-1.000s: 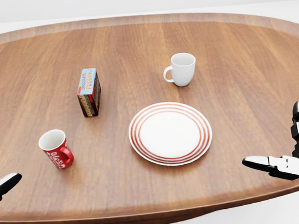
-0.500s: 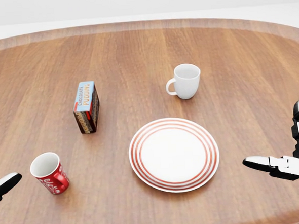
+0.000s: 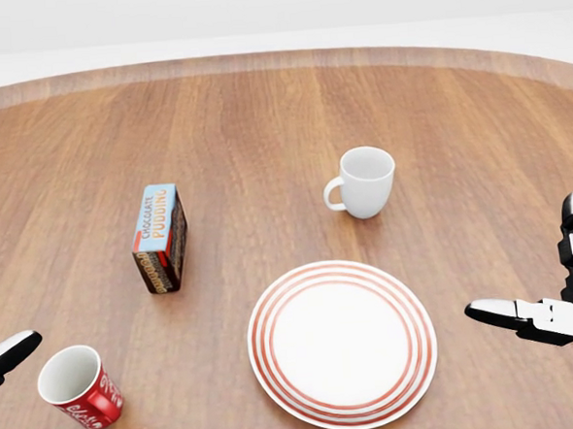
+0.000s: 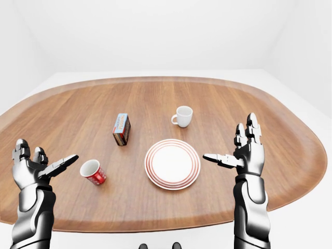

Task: Pick up the red mug and put it on the plate

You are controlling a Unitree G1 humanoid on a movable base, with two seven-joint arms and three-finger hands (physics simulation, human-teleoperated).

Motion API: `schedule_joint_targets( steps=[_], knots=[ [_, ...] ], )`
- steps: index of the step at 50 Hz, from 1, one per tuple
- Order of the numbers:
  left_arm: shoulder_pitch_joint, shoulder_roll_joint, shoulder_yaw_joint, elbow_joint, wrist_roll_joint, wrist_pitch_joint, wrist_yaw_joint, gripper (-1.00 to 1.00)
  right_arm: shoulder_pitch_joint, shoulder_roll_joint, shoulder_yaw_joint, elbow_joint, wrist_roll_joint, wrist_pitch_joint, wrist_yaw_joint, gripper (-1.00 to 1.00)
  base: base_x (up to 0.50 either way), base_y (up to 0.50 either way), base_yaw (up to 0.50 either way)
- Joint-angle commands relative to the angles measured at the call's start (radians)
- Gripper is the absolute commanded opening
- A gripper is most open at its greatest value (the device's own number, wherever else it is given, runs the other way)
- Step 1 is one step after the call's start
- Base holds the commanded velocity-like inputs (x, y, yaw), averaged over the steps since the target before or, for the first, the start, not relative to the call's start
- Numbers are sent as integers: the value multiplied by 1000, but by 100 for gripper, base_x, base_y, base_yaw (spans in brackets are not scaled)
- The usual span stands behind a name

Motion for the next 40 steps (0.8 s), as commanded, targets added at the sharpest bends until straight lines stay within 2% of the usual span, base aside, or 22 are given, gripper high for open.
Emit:
schedule_joint_targets(
  steps=[1,20,25,28,35,36,40],
  knots=[
    [-1,0,-1,4,1,-3,-1,100,0,0,0,-1,0,0,1,100,25,0,0],
    [0,0,0,4,1,-4,1,100,1,1,1,-1,-1,0,0,100,25,0,0],
    [1,0,0,-4,1,3,3,100,0,0,2,2,-3,0,2,100,25,0,0],
    [0,0,0,-1,1,0,3,100,11,6,-25,-1,28,0,-6,100,4,0,0],
    [1,-1,-1,-1,3,0,3,100,15,7,-16,-2,25,0,-9,100,0,0,0],
    [1,-2,-1,0,3,-2,2,100,17,1,5,-3,4,0,4,100,0,50,0],
    [0,-2,-1,3,3,-5,2,100,14,5,4,2,-3,0,9,100,0,50,0]
  ],
)
